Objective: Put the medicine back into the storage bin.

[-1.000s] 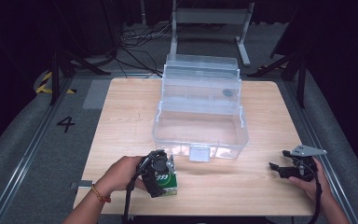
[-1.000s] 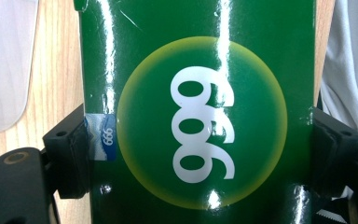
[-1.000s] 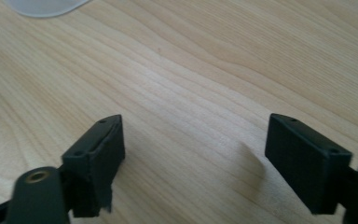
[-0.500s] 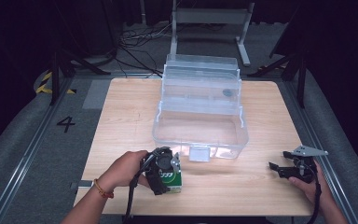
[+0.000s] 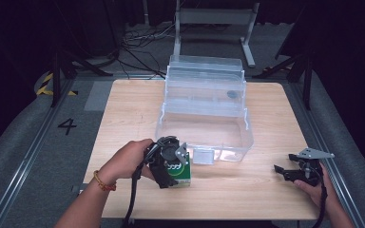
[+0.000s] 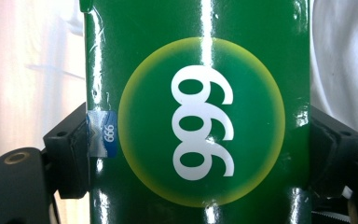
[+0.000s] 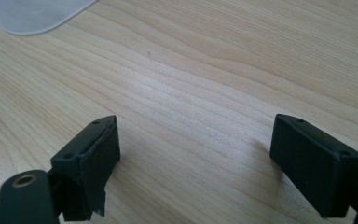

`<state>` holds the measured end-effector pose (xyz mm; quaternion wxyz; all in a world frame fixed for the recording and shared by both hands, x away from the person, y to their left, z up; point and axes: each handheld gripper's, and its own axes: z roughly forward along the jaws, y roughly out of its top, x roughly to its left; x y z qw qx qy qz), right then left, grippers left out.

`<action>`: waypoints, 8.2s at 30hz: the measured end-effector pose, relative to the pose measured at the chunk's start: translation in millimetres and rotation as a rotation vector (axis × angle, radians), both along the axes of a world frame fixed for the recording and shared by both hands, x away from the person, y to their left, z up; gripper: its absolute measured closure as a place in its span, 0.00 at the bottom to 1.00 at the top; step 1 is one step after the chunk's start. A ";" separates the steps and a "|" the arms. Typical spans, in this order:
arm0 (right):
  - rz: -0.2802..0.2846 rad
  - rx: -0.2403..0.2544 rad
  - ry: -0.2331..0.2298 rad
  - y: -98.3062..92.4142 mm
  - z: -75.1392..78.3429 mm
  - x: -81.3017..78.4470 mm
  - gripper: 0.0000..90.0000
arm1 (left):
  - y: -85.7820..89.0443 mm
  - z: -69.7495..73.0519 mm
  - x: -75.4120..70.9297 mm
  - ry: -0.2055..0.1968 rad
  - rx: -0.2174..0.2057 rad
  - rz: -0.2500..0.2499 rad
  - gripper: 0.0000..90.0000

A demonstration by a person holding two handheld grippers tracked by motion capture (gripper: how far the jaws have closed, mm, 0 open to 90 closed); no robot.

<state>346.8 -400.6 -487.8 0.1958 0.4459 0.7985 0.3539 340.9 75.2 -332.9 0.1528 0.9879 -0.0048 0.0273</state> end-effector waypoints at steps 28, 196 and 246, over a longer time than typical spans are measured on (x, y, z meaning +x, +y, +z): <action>-0.006 0.000 0.002 -0.3 0.2 -1.4 0.18 | 0.2 58.1 42.8 -0.090 -0.055 -0.012 0.18; 0.346 -0.040 -0.179 152.5 178.9 199.7 0.55 | 40.5 -66.3 80.5 0.025 -0.343 0.214 0.87; 0.547 -0.330 -0.083 186.5 169.9 231.2 0.91 | 39.8 -70.9 82.2 0.047 -0.377 0.242 0.86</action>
